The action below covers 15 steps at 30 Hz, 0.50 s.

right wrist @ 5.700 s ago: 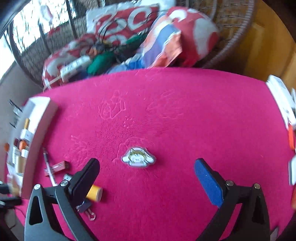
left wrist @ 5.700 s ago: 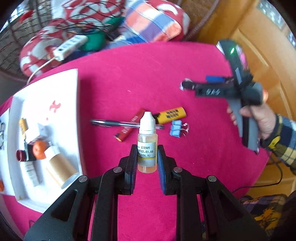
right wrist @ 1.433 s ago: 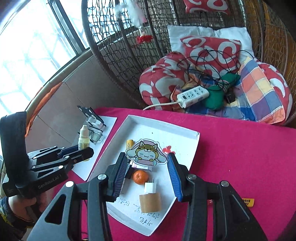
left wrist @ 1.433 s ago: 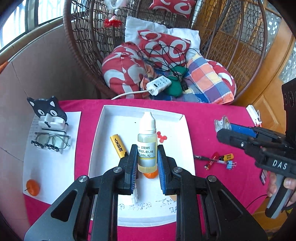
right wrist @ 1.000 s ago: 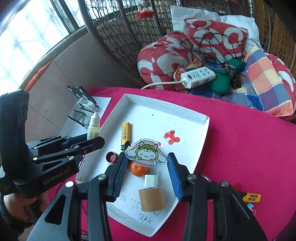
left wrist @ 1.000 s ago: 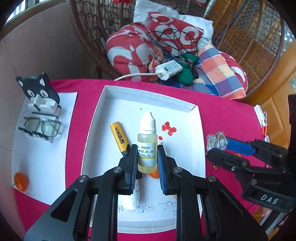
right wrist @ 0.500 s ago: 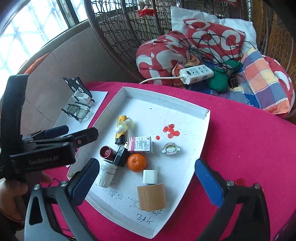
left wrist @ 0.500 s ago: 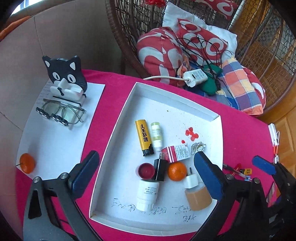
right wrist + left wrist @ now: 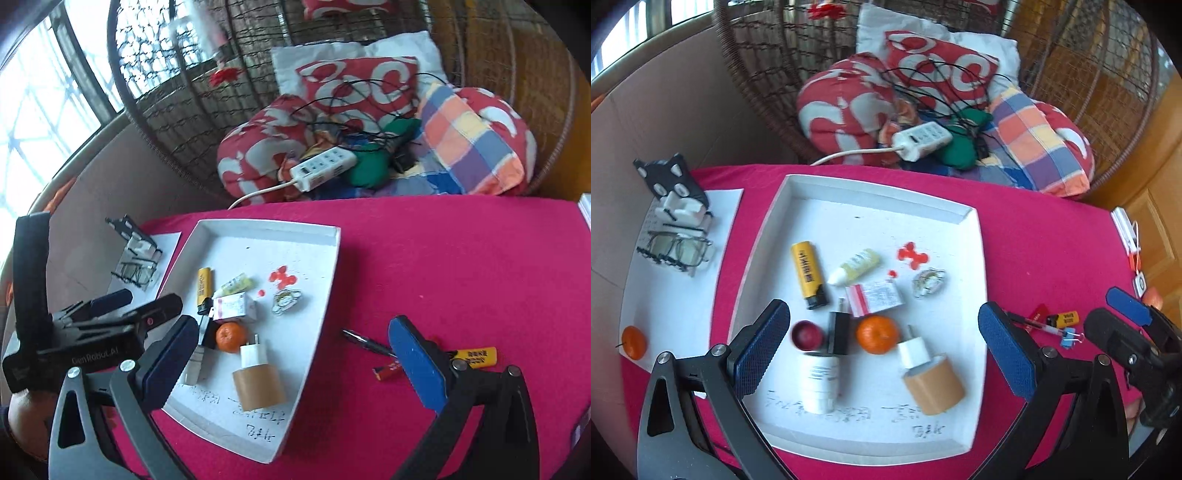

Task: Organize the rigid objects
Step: 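Move both open tools back over the pen, red stick and lighter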

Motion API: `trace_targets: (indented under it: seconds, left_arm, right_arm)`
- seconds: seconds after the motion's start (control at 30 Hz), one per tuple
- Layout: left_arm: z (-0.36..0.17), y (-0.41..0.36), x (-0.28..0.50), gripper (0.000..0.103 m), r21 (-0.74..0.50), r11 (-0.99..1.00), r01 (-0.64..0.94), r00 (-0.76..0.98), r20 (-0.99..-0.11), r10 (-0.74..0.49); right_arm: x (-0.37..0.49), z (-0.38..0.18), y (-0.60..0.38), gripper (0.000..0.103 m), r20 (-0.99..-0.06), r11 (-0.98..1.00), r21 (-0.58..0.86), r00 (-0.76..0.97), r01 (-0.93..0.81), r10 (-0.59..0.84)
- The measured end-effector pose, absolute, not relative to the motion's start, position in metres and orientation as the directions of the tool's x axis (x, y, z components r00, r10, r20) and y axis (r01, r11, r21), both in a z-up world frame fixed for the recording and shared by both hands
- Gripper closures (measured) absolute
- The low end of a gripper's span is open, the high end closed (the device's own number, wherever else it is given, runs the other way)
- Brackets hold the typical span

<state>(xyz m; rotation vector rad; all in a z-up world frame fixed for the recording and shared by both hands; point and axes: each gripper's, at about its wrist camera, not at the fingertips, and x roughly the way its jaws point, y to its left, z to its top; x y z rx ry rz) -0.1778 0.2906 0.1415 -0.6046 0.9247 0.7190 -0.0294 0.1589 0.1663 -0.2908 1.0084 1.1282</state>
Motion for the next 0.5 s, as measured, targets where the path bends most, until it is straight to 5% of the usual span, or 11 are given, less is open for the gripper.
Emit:
trace_targets:
  seconds: [0.5]
  left_arm:
    - [0.144,0.212,-0.083,0.0,-0.058,0.788,-0.613,0.425,-0.865,0.267]
  right_arm:
    - [0.067,0.154,0.061,0.0,-0.78,0.559,0.389,0.061,-0.732,0.622]
